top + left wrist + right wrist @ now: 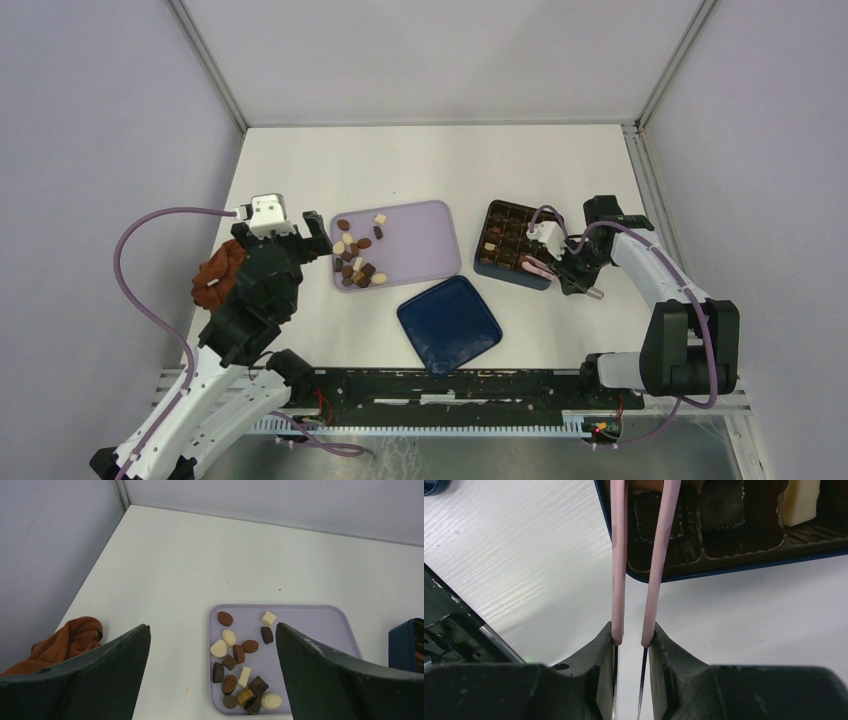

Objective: Pack the chocolate
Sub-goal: Place the fake chocolate in the packing box.

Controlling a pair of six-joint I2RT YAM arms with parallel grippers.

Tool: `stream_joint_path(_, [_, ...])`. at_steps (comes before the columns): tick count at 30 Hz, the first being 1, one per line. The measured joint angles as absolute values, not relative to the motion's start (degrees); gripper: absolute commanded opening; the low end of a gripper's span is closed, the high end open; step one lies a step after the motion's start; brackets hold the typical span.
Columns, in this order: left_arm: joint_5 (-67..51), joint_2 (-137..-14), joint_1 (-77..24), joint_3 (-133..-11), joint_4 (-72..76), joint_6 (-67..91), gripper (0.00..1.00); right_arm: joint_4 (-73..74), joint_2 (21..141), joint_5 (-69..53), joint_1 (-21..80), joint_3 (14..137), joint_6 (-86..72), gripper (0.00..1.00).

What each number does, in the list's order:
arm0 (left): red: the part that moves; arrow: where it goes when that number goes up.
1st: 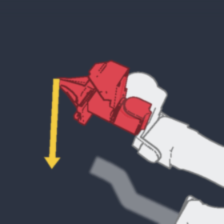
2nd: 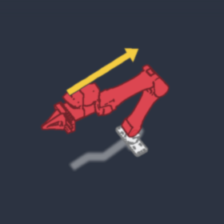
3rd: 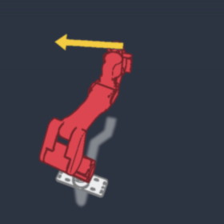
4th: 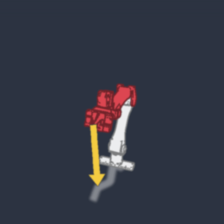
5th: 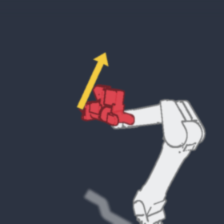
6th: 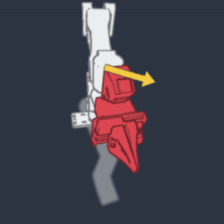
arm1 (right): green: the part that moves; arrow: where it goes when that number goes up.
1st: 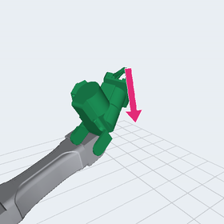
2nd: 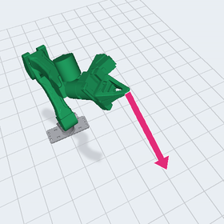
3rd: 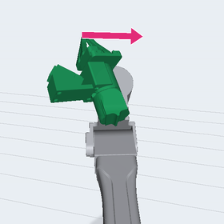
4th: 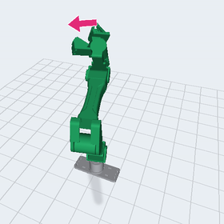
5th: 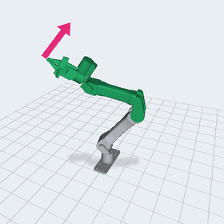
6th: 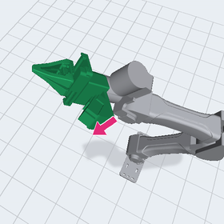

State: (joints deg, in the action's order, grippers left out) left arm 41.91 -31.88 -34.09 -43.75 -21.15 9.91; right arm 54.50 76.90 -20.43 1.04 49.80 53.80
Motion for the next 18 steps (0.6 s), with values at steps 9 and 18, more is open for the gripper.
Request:
stream_joint_path(9, [41.9, -31.9, -34.1, -43.7, -21.1, 9.9, 0.99, 54.3, 77.2, -20.3, 1.0, 49.8, 53.7, 0.4])
stream_joint_path(18, [41.9, -31.9, -34.1, -43.7, -21.1, 9.9, 0.99, 54.3, 77.5, -20.4, 1.0, 49.8, 53.7, 0.41])
